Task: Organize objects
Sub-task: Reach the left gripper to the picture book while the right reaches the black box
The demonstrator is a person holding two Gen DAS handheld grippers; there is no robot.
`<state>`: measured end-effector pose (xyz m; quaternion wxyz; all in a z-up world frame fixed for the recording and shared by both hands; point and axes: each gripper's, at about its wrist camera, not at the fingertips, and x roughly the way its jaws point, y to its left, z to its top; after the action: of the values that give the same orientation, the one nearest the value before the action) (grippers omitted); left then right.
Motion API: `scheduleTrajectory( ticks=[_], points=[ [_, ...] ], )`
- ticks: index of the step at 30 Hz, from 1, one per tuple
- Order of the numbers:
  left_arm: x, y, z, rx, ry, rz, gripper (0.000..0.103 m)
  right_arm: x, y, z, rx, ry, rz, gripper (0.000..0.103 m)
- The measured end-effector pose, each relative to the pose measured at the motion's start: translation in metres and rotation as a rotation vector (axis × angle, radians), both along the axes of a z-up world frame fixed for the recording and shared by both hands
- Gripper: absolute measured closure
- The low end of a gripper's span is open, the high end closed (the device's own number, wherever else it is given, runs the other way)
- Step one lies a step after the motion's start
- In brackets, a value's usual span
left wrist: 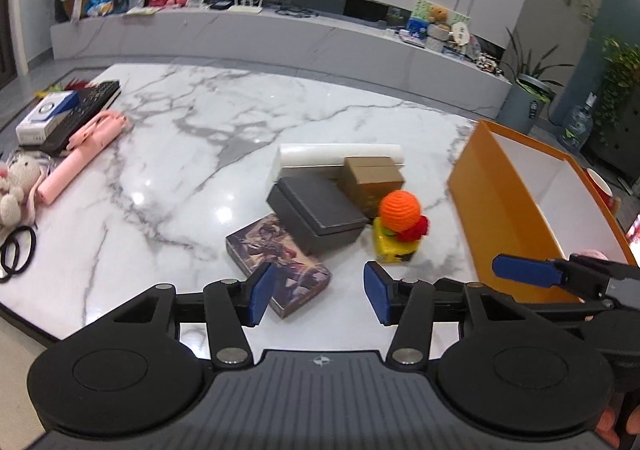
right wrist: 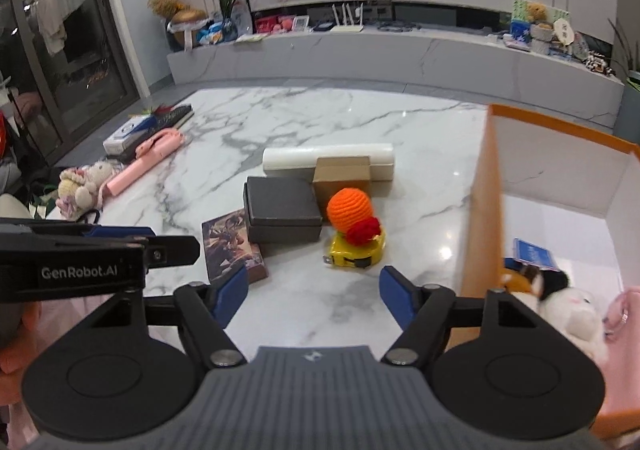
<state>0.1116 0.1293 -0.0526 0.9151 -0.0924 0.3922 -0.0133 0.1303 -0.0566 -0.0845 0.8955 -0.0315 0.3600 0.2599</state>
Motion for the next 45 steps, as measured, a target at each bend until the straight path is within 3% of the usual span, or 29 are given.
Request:
scheduleTrajectory(
  ticks=[6,16,24,32,35,42,45],
  points=[
    [0.027,0.02,-0.01,-0.063,0.048,0.046,0.043,0.021,0.019,-0.012,-0.031,0.025,0.024,0.041],
    [0.066,0.053,-0.032,-0.13,0.189,0.176,0.038,0.054,0.068,-0.024,-0.07,0.01,0.147,0.042],
    [0.084,0.08,-0.052,-0.225,0.268,0.225,0.036,0.077,0.114,-0.041,-0.172,-0.031,0.243,0.031],
    [0.096,0.087,-0.073,-0.328,0.345,0.233,0.034,0.095,0.124,-0.058,-0.246,-0.03,0.245,0.025],
    [0.098,0.086,-0.074,-0.331,0.343,0.238,0.034,0.099,0.123,-0.062,-0.25,-0.034,0.225,0.023],
    [0.098,0.085,-0.072,-0.356,0.337,0.216,0.064,0.098,0.124,-0.062,-0.254,-0.027,0.219,0.025],
    [0.094,0.081,-0.069,-0.355,0.329,0.2,0.071,0.093,0.12,-0.059,-0.231,-0.009,0.218,0.029]
  ],
)
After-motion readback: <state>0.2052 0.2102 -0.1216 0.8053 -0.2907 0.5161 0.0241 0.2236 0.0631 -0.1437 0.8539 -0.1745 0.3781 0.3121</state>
